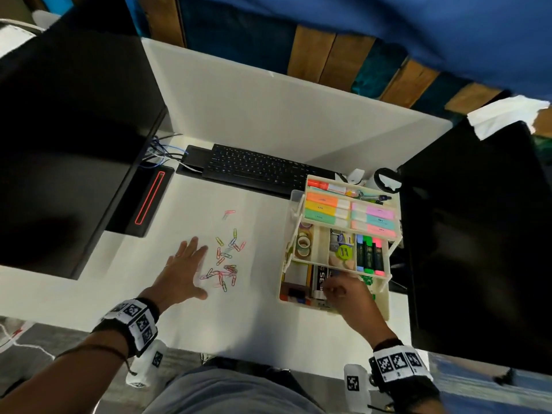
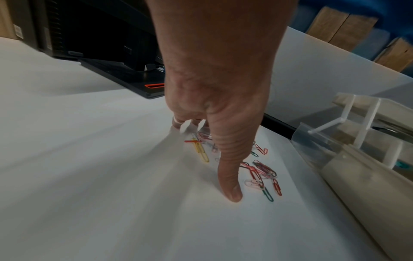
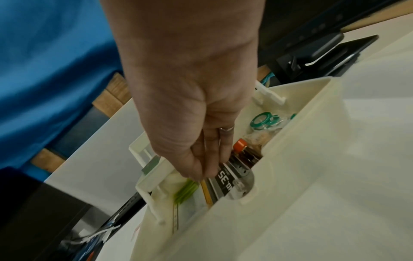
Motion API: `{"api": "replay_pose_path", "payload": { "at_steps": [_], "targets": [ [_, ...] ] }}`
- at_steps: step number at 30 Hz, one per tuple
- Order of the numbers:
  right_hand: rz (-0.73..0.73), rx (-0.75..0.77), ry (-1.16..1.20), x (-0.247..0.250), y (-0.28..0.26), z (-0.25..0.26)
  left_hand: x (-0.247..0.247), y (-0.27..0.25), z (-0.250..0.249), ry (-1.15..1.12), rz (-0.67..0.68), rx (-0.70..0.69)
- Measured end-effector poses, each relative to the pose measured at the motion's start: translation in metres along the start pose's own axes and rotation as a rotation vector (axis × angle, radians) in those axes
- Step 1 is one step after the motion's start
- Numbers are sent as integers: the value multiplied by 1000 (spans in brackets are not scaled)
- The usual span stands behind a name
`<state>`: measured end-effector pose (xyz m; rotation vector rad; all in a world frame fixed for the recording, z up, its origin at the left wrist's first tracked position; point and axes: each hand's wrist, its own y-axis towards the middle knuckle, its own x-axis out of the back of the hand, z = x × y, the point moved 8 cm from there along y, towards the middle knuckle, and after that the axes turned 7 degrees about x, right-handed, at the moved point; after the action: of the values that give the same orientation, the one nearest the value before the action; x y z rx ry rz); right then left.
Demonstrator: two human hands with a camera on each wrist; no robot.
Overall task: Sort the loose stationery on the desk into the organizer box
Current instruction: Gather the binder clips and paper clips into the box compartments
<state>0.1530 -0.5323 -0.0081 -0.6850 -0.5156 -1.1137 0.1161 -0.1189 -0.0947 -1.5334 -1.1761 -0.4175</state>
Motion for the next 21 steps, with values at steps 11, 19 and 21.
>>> {"api": "replay_pose_path", "payload": {
  "at_steps": [11,19,21],
  "targets": [
    [221,92,-359,-41,24,46,-3,2,3,-34,-17,-13],
    [225,403,-256,-83,56,140,-3,-8,15,-222,-159,-147],
    [262,413,-252,-110,74,154,-3,-8,19,-213,-190,-211]
  ]
}}
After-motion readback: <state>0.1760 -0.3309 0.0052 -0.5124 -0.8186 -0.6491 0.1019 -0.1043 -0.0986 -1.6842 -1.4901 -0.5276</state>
